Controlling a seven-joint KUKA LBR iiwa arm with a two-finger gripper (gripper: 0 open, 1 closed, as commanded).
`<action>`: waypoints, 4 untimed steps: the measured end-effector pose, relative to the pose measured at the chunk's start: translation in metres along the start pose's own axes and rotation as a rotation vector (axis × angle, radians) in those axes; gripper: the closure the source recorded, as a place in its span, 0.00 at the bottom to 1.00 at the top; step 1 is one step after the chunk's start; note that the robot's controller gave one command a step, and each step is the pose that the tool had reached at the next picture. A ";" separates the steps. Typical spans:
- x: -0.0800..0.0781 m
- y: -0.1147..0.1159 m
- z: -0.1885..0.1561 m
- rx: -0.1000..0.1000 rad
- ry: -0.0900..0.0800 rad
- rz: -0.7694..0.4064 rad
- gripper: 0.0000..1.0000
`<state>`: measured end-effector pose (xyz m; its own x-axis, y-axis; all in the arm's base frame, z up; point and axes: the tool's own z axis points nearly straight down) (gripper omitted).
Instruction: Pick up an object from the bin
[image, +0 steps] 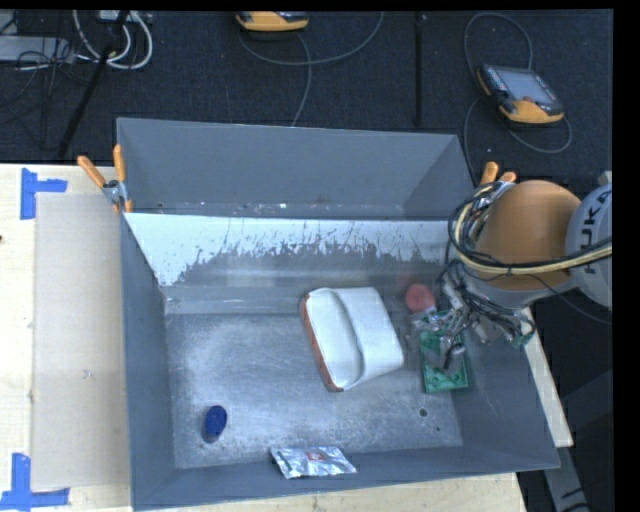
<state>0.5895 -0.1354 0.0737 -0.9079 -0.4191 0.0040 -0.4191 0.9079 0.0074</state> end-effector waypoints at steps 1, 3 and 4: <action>0.032 0.014 -0.110 0.012 -0.010 -0.053 1.00; -0.011 -0.018 -0.011 0.002 -0.004 -0.244 0.00; -0.010 -0.020 -0.013 0.006 -0.005 -0.238 1.00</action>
Offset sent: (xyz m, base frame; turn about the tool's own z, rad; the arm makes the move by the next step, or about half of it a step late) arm -0.0359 -0.0019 0.1059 -0.0544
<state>0.6068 -0.1498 0.0869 -0.7834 -0.6215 -0.0020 -0.6215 0.7834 0.0012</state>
